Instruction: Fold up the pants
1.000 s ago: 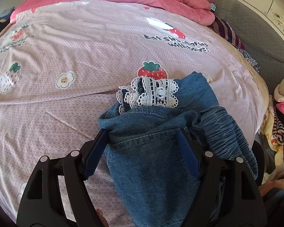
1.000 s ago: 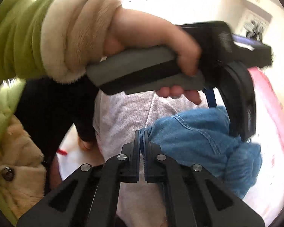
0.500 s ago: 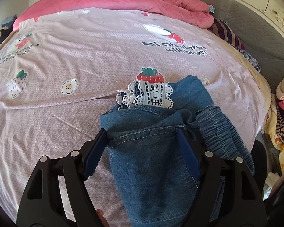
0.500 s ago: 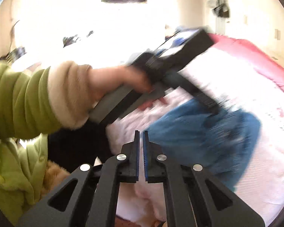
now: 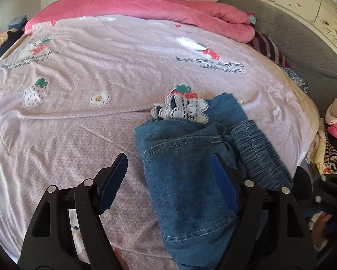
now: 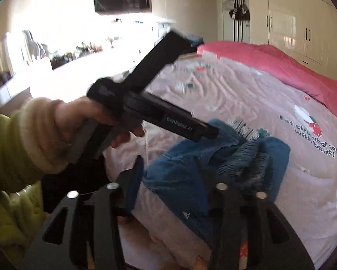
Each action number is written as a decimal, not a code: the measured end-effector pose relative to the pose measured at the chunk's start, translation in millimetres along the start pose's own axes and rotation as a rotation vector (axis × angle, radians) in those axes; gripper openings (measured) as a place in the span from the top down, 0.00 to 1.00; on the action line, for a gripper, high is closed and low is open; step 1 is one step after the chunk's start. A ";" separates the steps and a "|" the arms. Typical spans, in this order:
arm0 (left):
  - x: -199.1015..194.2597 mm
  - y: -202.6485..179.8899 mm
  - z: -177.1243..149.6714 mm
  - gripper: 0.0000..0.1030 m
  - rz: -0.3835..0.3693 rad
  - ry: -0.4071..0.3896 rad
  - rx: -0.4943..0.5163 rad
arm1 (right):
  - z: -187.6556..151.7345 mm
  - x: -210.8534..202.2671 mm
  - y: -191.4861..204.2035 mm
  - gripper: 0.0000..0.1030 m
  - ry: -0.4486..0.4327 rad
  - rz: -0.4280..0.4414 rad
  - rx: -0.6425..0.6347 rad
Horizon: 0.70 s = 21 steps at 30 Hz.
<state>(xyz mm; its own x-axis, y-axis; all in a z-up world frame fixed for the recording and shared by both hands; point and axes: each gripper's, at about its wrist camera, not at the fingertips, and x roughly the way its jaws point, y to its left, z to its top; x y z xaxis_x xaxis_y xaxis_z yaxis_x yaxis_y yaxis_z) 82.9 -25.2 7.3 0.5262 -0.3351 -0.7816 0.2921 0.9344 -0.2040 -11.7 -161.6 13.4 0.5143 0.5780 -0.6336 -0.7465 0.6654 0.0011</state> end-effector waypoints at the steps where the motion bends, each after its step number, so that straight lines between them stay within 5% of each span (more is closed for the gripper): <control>1: 3.1 -0.1 -1.8 0.33 0.003 0.006 0.001 | -4.5 8.7 -4.6 0.57 0.036 -0.017 0.020; 4: 10.6 -1.6 -7.6 0.33 0.007 0.024 0.010 | -26.2 21.7 -24.3 0.57 0.111 -0.016 0.127; 9: 18.2 -4.0 -10.1 0.33 0.009 0.032 0.015 | -47.4 20.4 -45.2 0.58 0.112 0.036 0.253; 16: 21.1 -6.1 -11.6 0.30 0.034 0.028 0.021 | -40.6 11.4 -36.8 0.56 0.110 0.032 0.234; 21: 9.6 -12.6 -10.2 0.30 0.045 0.001 0.043 | -31.1 -15.8 -38.3 0.41 0.050 0.030 0.264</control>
<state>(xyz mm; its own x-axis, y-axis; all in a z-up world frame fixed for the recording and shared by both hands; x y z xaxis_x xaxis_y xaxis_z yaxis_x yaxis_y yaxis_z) 76.0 -39.0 -3.6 0.5387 -0.2932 -0.7899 0.3023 0.9423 -0.1436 -4.4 -211.0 -0.7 0.4676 0.5796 -0.6674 -0.6215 0.7525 0.2181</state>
